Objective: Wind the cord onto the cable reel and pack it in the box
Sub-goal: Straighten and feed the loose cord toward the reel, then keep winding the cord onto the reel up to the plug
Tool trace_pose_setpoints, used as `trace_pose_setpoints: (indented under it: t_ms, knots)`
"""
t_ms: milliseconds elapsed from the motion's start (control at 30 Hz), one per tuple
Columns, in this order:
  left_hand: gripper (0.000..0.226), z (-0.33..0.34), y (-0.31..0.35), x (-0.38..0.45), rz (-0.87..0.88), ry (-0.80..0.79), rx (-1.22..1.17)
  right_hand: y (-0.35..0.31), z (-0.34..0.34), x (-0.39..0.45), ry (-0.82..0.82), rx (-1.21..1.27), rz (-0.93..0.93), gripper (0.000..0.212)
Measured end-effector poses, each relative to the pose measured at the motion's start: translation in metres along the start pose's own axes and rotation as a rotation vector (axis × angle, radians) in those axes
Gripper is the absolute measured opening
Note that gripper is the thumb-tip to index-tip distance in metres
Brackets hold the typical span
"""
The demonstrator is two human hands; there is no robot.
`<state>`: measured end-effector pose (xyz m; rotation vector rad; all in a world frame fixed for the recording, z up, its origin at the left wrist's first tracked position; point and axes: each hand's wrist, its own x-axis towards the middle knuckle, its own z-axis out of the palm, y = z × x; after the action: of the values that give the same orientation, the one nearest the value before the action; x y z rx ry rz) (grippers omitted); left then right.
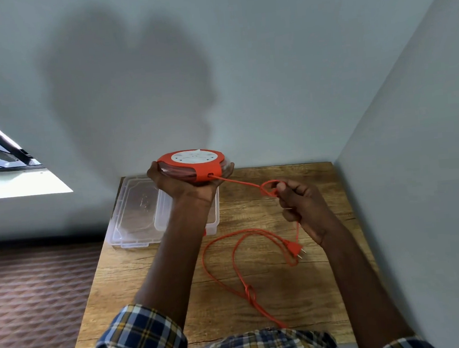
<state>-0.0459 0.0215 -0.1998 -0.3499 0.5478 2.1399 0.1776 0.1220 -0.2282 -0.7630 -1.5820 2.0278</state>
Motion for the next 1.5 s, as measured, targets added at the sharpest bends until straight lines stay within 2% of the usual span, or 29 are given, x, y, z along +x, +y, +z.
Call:
trace_pose_setpoints:
  t_ms: [67,133,300,400,467,533,633,667,700,733,800,867,933,1000,1067,1133,1233,1300,1367,1433,1500]
  knots:
    - [0.085,0.001,-0.001,-0.001,-0.005,-0.011,-0.007,0.001,0.002,0.004,0.196,-0.118,0.009,0.027]
    - [0.083,0.003,0.0,-0.002,-0.004,-0.03,-0.014,0.001,0.0,0.006,0.336,-0.131,0.013,0.021]
    - [0.086,0.007,0.002,-0.004,0.015,-0.032,-0.01,0.004,-0.01,0.002,0.289,0.031,0.007,0.025]
    - [0.089,0.008,0.007,-0.004,0.032,-0.005,-0.028,0.005,-0.019,0.001,0.438,-0.041,0.058,0.021]
    - [0.09,0.006,0.01,-0.004,0.052,0.014,-0.028,0.006,-0.026,0.002,0.495,-0.245,0.096,0.037]
    - [0.093,0.004,0.013,-0.004,0.065,0.033,-0.03,0.006,-0.031,0.0,0.519,-0.633,0.169,0.046]
    - [0.094,0.003,0.015,-0.004,0.083,0.048,-0.01,0.002,-0.024,-0.005,0.504,-1.106,0.3,0.03]
    - [0.094,0.003,0.014,-0.004,0.089,0.049,-0.002,-0.001,-0.018,-0.005,0.498,-1.191,0.271,0.02]
    - [0.093,0.004,0.012,-0.005,0.092,0.051,0.007,-0.006,-0.011,-0.005,0.5,-1.236,0.201,0.021]
    - [0.092,0.005,0.01,-0.006,0.098,0.055,0.021,-0.01,-0.004,-0.004,0.512,-1.194,0.073,0.031]
    - [0.088,0.007,0.004,-0.008,0.122,0.05,0.06,-0.025,0.018,-0.003,0.465,-0.923,-0.226,0.04]
    - [0.084,0.012,-0.002,-0.011,0.137,0.04,0.086,-0.041,0.046,-0.001,0.232,-0.768,-0.379,0.041]
    - [0.084,0.016,-0.005,-0.013,0.145,0.017,0.083,-0.046,0.07,-0.001,-0.05,-0.755,-0.32,0.048]
    - [0.087,0.019,0.0,-0.014,0.129,-0.007,0.045,-0.035,0.075,-0.002,-0.186,-0.756,-0.227,0.064]
    - [0.089,0.021,0.007,-0.016,0.099,-0.036,0.017,-0.02,0.066,0.0,-0.197,-0.764,-0.165,0.063]
    - [0.087,0.019,0.014,-0.02,0.089,-0.043,0.01,-0.008,0.056,0.001,-0.159,-0.788,-0.14,0.045]
    - [0.085,0.013,0.017,-0.023,0.073,-0.033,0.029,-0.002,0.049,0.0,-0.025,-0.712,-0.2,0.011]
    - [0.085,0.008,0.016,-0.023,0.055,-0.027,0.039,-0.004,0.05,0.0,0.096,-0.691,-0.23,0.03]
    - [0.086,0.003,0.014,-0.023,0.02,-0.034,0.055,-0.012,0.05,-0.002,0.11,-0.578,-0.176,0.043]
    - [0.086,-0.003,0.014,-0.023,-0.007,-0.05,0.069,-0.018,0.05,-0.005,-0.006,-0.457,-0.075,0.039]
    - [0.084,-0.008,0.014,-0.026,-0.018,-0.081,0.118,-0.023,0.047,-0.008,-0.082,-0.567,-0.054,0.027]
